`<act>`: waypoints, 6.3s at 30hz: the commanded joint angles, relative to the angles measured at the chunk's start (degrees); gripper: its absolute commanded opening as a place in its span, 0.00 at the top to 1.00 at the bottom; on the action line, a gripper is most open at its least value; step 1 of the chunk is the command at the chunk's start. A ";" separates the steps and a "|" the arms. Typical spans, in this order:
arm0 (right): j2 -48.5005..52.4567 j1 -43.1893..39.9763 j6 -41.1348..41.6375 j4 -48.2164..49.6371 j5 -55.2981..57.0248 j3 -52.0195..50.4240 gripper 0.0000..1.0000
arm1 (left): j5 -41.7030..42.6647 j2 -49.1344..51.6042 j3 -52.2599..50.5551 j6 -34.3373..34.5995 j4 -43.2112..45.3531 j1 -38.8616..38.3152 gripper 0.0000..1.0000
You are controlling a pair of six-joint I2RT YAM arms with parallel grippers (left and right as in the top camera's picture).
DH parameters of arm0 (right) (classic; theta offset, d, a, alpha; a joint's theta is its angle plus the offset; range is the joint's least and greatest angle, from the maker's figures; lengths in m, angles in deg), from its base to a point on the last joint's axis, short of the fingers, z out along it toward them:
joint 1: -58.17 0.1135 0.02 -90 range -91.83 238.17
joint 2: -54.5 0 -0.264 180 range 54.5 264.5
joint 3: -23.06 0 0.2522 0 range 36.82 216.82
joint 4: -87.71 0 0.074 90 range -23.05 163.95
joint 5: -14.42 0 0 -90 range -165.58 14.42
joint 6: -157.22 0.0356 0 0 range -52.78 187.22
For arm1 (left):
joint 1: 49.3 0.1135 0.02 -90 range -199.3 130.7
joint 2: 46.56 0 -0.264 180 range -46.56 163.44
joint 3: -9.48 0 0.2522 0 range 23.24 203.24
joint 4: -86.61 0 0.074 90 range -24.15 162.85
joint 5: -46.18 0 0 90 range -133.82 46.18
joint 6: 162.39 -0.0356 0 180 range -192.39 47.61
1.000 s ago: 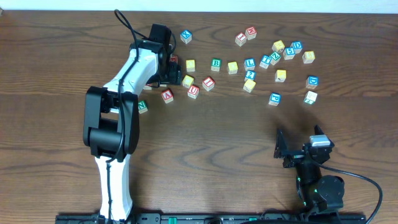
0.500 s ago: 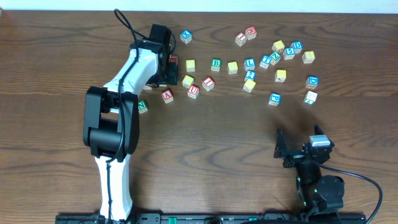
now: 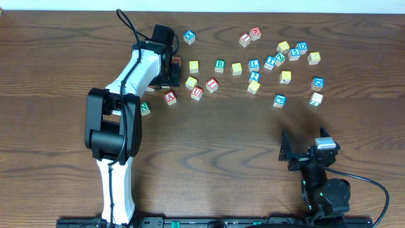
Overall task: Spell out ROBOT
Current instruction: 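Lower the left gripper and close it on the green R block, then lift the green R block and carry it toward the open table area, then lower the R block onto the table and open the left gripper, then move the left gripper over the yellow O block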
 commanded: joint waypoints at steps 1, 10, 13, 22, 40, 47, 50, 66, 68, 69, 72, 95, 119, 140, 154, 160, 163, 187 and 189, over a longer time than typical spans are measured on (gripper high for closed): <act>-0.33 -0.50 0.39 -0.22 0.07 -0.07 0.01 | -0.74 0.96 -0.79 0.07 -0.48 0.24 0.42; -0.33 -0.50 0.39 -0.22 0.07 -0.07 0.01 | -0.74 0.96 -0.79 0.07 -0.81 0.24 0.43; -0.33 -0.50 0.39 -0.22 0.07 -0.07 0.01 | -0.74 0.96 -0.79 0.07 -0.81 0.24 0.50; -0.33 -0.50 0.39 -0.22 0.07 -0.07 0.01 | -0.74 0.96 -0.79 0.04 -0.81 0.24 0.64; -0.33 -0.50 0.39 -0.22 0.07 -0.07 0.01 | -0.74 -4.87 -0.55 0.04 -0.98 0.24 0.75; -0.33 -0.50 0.39 -0.22 0.07 -0.07 0.01 | -0.72 -16.94 -0.55 0.04 -2.69 0.24 0.79; -0.33 -0.50 0.39 -0.22 0.07 -0.07 0.01 | -0.70 -24.02 -0.55 0.07 -6.19 0.17 0.78; -0.33 -0.50 0.39 -0.22 0.07 -0.07 0.01 | -0.09 -36.00 -16.52 8.48 -10.67 -12.24 0.79; -0.33 -0.50 0.39 -0.22 0.07 -0.07 0.01 | -0.09 -35.91 -22.71 10.88 -5.40 -13.18 0.79; -0.33 -0.50 0.39 -0.22 0.07 -0.07 0.01 | -0.09 -35.87 -24.79 12.02 -3.98 -13.22 0.79; -0.33 -0.50 0.39 -0.22 0.07 -0.07 0.01 | -0.07 -35.78 -28.06 13.40 -2.27 -13.22 0.79; -0.33 -0.50 0.39 -0.22 0.07 -0.07 0.01 | -0.09 -24.20 -36.15 15.74 8.26 -13.22 0.79; -0.33 -0.50 0.39 -0.22 0.07 -0.07 0.01 | -0.11 -24.17 -38.07 15.54 10.01 -13.20 0.59; -0.35 -0.50 0.39 -0.22 0.07 -0.07 0.01 | -0.13 -36.65 -26.91 9.20 6.69 -13.14 0.29; -0.33 -0.50 0.39 -0.22 0.07 -0.07 0.01 | -1.84 -10.45 18.03 4.13 -14.95 -9.38 0.18; -0.33 -0.50 0.39 -0.22 0.07 -0.07 0.01 | -3.54 -0.07 18.58 4.98 -13.44 -9.38 0.18; -0.33 -0.50 0.39 -0.22 0.07 -0.07 0.01 | -3.45 2.29 18.58 4.98 -11.32 -9.38 0.18; -0.33 -0.50 0.39 -0.22 0.07 -0.07 0.01 | -1.57 6.23 18.80 5.68 -3.28 -7.52 0.19; -0.33 -0.50 0.39 -0.22 0.07 -0.07 0.01 | -0.83 6.23 18.80 5.64 -3.10 -7.52 0.19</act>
